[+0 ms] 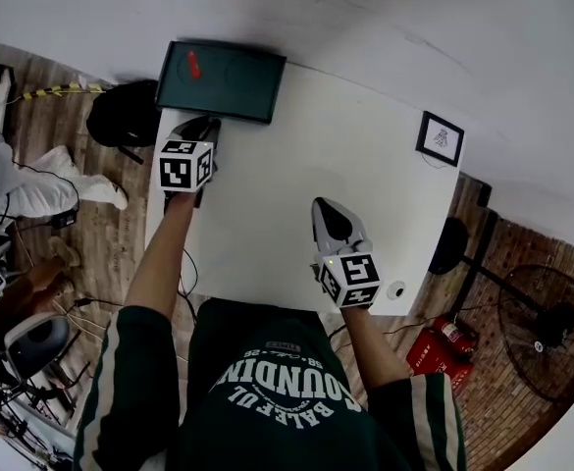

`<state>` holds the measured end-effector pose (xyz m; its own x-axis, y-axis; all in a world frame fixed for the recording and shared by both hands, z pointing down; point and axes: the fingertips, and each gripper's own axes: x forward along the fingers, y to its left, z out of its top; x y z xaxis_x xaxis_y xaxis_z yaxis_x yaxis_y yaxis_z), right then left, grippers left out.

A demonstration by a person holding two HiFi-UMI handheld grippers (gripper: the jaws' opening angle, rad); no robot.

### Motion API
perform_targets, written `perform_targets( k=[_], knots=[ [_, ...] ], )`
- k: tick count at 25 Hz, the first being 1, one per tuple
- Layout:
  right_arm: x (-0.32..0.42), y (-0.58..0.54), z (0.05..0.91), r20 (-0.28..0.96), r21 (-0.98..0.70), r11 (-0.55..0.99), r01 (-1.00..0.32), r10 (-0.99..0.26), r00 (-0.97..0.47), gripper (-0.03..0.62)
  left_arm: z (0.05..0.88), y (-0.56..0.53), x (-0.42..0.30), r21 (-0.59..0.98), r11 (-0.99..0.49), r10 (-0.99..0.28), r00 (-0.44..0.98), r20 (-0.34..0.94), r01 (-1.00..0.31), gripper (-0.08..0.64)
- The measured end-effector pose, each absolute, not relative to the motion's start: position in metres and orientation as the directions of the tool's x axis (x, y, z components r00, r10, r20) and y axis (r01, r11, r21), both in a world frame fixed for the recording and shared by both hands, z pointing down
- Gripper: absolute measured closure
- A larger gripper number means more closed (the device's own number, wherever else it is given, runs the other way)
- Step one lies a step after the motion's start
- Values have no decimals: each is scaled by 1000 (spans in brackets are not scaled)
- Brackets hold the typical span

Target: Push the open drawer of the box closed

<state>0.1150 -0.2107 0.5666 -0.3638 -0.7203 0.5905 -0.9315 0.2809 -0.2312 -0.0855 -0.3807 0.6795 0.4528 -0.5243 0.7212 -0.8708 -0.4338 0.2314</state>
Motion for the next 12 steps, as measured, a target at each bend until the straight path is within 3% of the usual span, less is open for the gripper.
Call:
perform_targets(
  k=[12],
  knots=[
    [118, -205, 565, 590, -236, 268, -934, -725, -356, 594, 679, -380, -82, 236, -456, -507, 468, 724, -858, 436]
  ],
)
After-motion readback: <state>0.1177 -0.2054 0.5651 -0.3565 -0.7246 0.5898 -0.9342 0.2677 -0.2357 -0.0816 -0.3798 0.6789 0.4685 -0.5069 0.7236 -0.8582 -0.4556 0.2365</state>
